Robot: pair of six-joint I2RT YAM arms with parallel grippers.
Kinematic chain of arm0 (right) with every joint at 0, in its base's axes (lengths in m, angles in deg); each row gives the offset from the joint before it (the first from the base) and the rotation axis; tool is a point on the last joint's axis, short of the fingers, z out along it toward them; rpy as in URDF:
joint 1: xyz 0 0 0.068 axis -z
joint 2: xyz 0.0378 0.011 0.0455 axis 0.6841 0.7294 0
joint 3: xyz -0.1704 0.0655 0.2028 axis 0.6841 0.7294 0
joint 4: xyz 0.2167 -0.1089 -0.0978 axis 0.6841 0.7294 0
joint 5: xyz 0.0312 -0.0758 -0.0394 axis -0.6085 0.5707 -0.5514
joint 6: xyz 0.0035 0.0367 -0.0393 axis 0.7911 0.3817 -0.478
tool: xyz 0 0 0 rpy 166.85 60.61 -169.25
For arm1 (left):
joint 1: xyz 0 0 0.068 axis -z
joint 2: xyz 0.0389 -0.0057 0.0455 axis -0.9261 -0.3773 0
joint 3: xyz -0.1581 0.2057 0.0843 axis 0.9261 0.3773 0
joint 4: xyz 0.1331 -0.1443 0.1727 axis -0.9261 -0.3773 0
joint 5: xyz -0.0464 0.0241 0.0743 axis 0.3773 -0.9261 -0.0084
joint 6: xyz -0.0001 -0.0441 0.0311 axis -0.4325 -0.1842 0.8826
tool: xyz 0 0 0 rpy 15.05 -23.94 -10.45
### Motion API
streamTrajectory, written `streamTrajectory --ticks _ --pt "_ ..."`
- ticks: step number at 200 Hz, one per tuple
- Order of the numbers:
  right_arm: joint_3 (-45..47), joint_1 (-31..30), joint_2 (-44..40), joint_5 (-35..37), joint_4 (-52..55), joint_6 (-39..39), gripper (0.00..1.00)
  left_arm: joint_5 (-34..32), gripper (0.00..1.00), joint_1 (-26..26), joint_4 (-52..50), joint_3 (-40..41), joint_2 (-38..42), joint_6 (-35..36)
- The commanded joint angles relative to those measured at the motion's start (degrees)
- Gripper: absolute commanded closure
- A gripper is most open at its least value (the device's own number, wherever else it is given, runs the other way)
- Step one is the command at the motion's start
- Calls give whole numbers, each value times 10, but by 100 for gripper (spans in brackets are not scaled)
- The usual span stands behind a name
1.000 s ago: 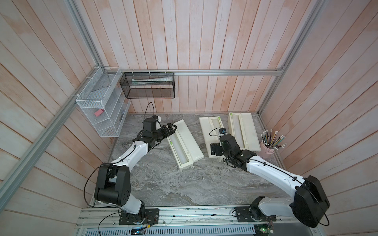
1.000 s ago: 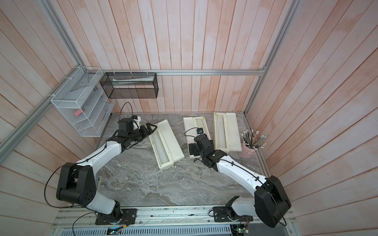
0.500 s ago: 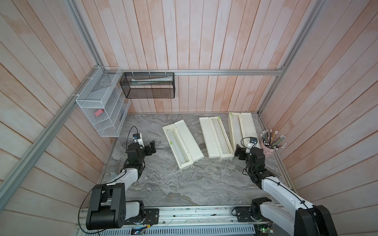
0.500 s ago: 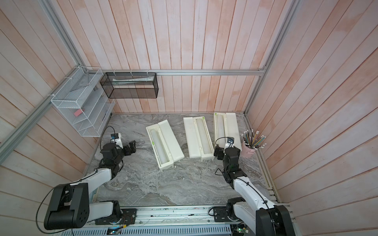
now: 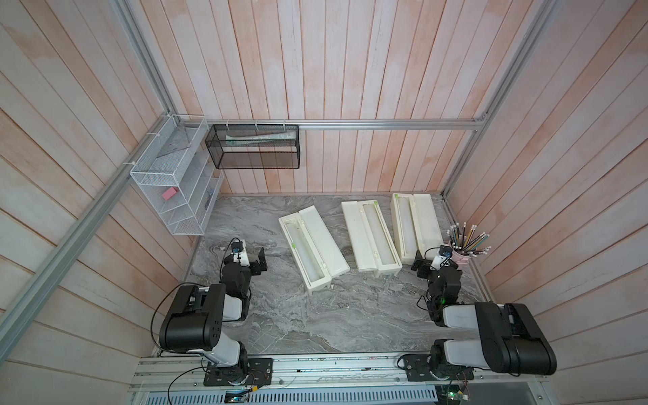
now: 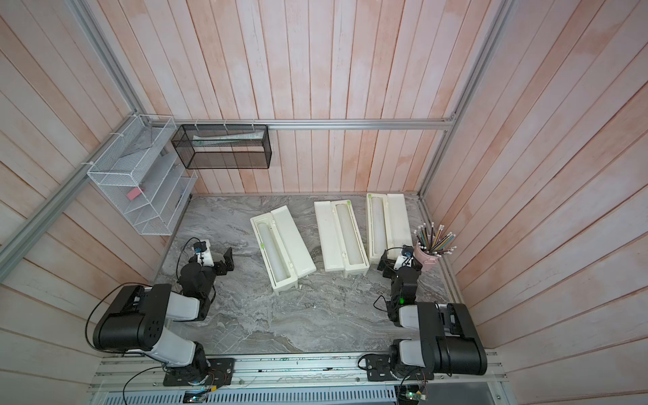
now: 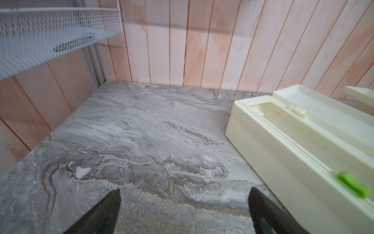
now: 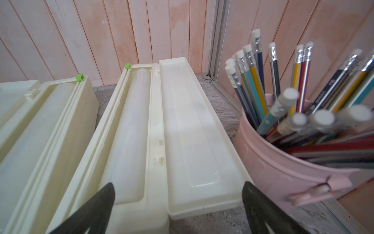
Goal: Put plastic wrap rolls into dispensers
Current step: Reset both arms
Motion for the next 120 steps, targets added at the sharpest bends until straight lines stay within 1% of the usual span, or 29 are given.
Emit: streamTrajectory --ticks 1,5,15,20,29,40,49,58,76,100,112,120 --pt "-10 9 90 -19 -169 -3 2 -20 0 1 28 -8 -2 6" --pt "-6 7 82 -11 -158 -2 2 -20 0 1 27 -8 -1 6" --pt "-29 11 53 -13 -60 7 2 -19 0 1 33 -6 -3 7" --pt "-34 11 47 -15 -44 6 2 -19 0 1 30 -7 -2 6" --pt "-26 12 59 -11 -82 9 2 -20 0 1 29 -8 -3 7" --pt "-7 11 85 -11 -163 3 2 -21 0 1 29 -8 -2 7" --pt "-10 11 69 3 -125 14 2 -18 0 2 27 -9 -3 9" --pt "-19 11 63 -2 -100 8 2 -2 0 2 21 -13 -4 14" --pt "-10 10 78 0 -145 5 2 15 0 2 11 -19 -3 21" --pt "-11 9 75 2 -137 5 2 4 0 12 5 -24 -6 30" --pt "-12 10 74 2 -134 6 2 22 0 2 -7 -29 -6 22" --pt "-12 10 76 2 -135 6 2 22 0 2 -4 -28 -7 22"
